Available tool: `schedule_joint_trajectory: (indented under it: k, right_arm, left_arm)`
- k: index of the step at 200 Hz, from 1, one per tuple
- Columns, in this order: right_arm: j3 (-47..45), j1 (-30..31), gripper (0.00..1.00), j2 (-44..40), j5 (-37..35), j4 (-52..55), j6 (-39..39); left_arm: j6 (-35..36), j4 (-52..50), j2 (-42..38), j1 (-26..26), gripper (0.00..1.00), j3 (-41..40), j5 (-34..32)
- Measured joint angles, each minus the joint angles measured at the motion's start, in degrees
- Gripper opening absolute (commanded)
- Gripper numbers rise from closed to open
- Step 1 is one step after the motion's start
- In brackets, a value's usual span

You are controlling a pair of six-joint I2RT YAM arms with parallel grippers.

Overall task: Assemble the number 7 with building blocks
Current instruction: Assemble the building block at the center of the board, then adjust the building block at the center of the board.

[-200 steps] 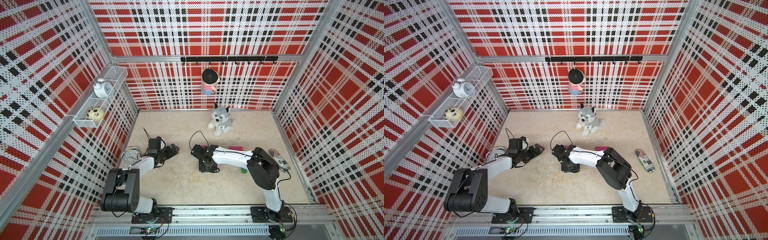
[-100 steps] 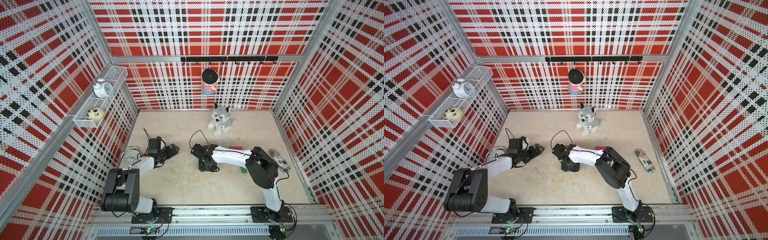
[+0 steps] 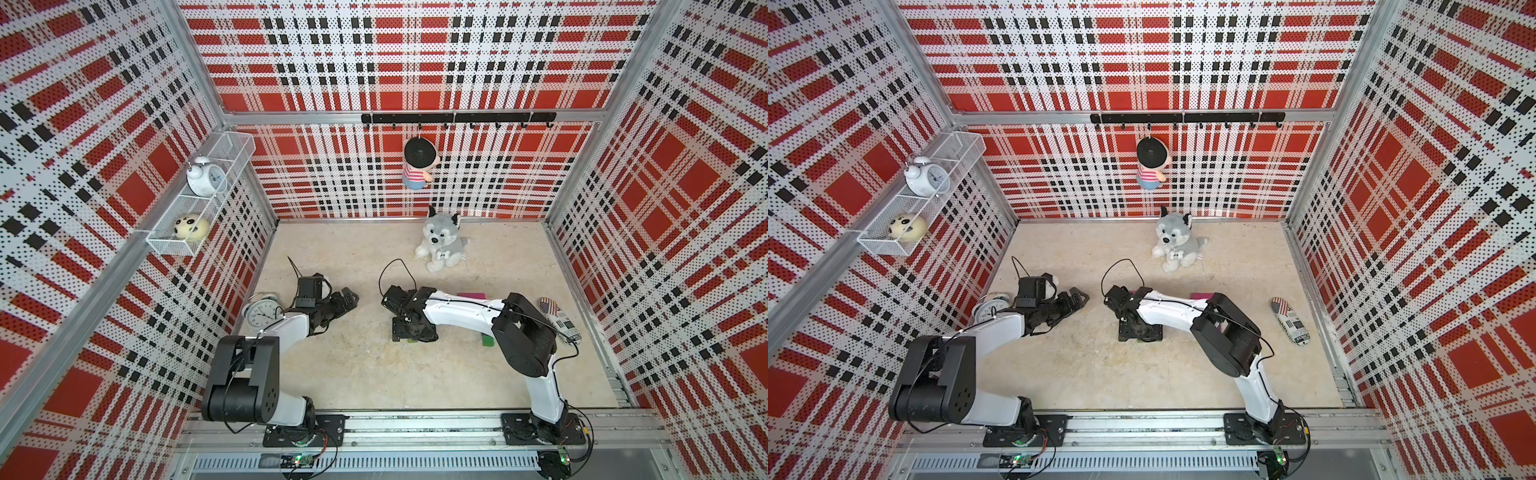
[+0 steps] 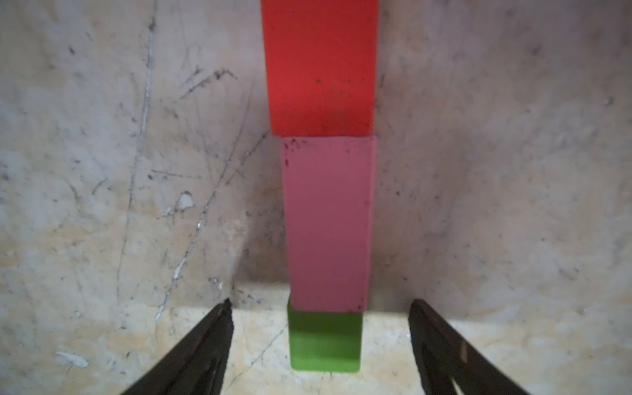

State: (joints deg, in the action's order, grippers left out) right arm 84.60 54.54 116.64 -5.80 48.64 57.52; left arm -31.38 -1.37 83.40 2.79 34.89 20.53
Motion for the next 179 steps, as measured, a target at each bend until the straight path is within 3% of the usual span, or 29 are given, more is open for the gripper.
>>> schedule_joint_trajectory:
  k: [39, 110, 179]
  right_arm:
    - [2.7, -1.3, 0.87, -4.2, -2.1, 1.4, -0.4]
    - [4.1, -9.6, 0.80, -7.3, -4.5, -1.7, -6.8]
    - [-1.6, -10.8, 0.73, -6.8, -0.4, -11.8, -8.6]
  left_arm:
    - [-1.8, 1.3, 4.3, 4.7, 0.98, 3.0, 0.0]
    - [-6.3, 5.1, 10.8, 8.9, 0.98, 9.9, 0.3]
    - [-10.3, 7.5, 15.5, 13.7, 0.98, 12.3, 1.5]
